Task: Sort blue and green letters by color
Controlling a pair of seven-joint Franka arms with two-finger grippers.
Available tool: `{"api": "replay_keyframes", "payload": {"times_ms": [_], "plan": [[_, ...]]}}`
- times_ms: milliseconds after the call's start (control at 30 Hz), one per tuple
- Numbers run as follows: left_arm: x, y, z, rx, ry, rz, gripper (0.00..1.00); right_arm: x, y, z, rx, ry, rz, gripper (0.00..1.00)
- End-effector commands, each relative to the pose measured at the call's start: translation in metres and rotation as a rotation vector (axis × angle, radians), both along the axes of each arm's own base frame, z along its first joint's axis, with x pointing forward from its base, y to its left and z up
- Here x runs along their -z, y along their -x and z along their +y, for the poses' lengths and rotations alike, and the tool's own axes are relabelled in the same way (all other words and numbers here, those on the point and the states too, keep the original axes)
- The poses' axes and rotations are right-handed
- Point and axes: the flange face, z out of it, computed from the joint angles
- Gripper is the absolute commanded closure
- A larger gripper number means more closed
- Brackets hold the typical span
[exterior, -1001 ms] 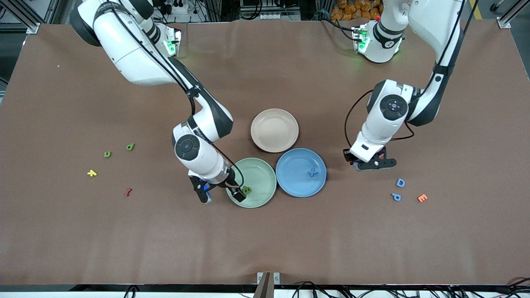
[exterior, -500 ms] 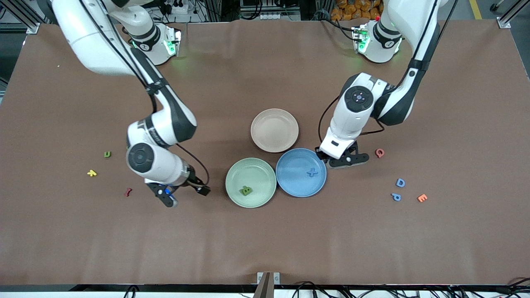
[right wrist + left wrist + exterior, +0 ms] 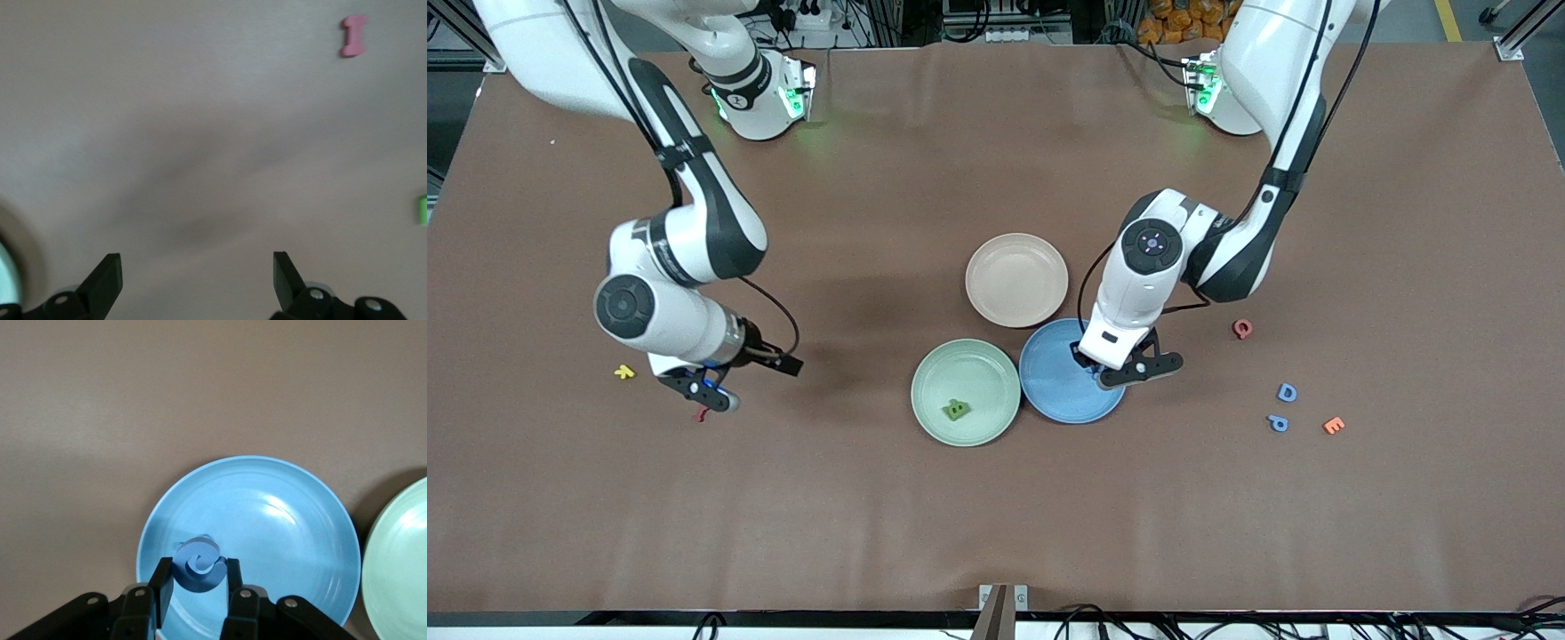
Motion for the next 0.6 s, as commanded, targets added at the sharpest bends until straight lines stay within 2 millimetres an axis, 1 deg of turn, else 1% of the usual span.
{"api": "replay_keyframes", "payload": {"times_ms": [0, 133, 267, 367, 400, 434, 467, 500, 534, 567], "plan": [[0.024, -0.009, -0.014, -0.04, -0.02, 0.017, 0.82, -0.016, 0.042, -0.028, -0.139, 0.043, -0.004, 0.0], [0.037, -0.011, -0.015, -0.047, -0.026, 0.025, 0.82, -0.007, 0.058, -0.048, -0.245, 0.08, 0.008, 0.0], [0.04, -0.011, -0.014, -0.05, -0.026, 0.03, 0.82, -0.01, 0.072, -0.07, -0.298, 0.095, 0.002, 0.0], [0.043, -0.011, -0.012, -0.053, -0.028, 0.035, 0.82, -0.006, 0.082, -0.084, -0.326, 0.092, -0.02, 0.0], [0.043, -0.011, -0.012, -0.056, -0.027, 0.035, 0.8, -0.005, 0.085, -0.09, -0.337, 0.092, -0.028, 0.0], [0.043, -0.011, -0.013, -0.053, -0.027, 0.033, 0.7, -0.002, 0.088, -0.094, -0.344, 0.09, -0.032, 0.0], [0.044, -0.011, -0.012, -0.051, -0.03, 0.033, 0.43, 0.0, 0.09, -0.099, -0.35, 0.089, -0.041, 0.0], [0.044, -0.011, -0.012, -0.049, -0.03, 0.033, 0.19, 0.002, 0.091, -0.104, -0.354, 0.088, -0.048, 0.0], [0.044, -0.011, -0.011, -0.052, -0.029, 0.032, 0.01, 0.005, 0.093, -0.112, -0.352, 0.087, -0.055, 0.0], [0.043, -0.012, -0.011, -0.056, -0.027, 0.032, 0.0, 0.008, 0.095, -0.118, -0.354, 0.086, -0.059, 0.0]]}}
